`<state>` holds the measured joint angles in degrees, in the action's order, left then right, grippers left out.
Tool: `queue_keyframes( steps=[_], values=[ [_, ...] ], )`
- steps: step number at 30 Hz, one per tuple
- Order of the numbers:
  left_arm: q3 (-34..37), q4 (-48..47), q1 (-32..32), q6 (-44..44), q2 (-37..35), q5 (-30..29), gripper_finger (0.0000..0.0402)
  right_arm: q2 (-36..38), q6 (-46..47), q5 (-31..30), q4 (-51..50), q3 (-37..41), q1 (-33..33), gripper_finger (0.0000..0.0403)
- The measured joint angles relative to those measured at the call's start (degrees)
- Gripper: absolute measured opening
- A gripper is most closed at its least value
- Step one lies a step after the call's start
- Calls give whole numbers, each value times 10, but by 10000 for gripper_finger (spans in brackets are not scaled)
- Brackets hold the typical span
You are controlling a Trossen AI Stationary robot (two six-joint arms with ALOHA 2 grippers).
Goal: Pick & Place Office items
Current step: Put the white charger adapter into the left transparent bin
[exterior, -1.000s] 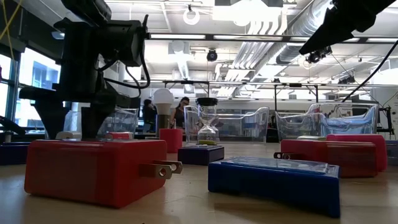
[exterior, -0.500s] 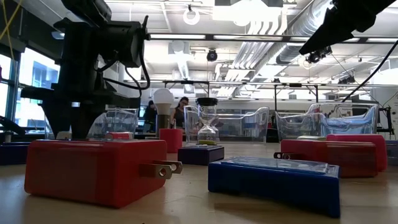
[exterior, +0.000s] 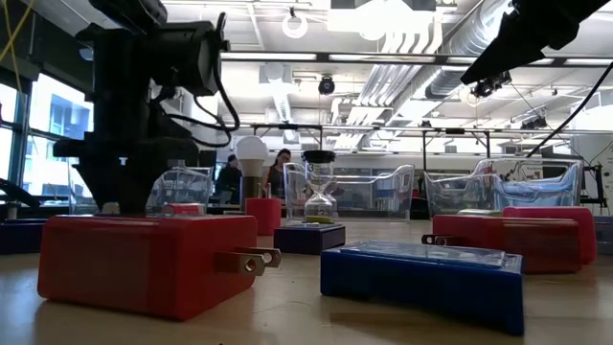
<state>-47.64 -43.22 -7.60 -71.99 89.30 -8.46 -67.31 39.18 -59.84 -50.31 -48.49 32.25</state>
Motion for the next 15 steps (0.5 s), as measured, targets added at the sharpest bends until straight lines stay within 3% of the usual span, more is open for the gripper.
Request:
queue_keyframes(
  steps=[4,15],
  values=[
    [-3,22,-12,23,-2,-8,132,0,0,-1,0,0,0,295],
    [-6,73,-59,78,-94,-176,134,0,-4,-2,2,0,0,295]
  ],
)
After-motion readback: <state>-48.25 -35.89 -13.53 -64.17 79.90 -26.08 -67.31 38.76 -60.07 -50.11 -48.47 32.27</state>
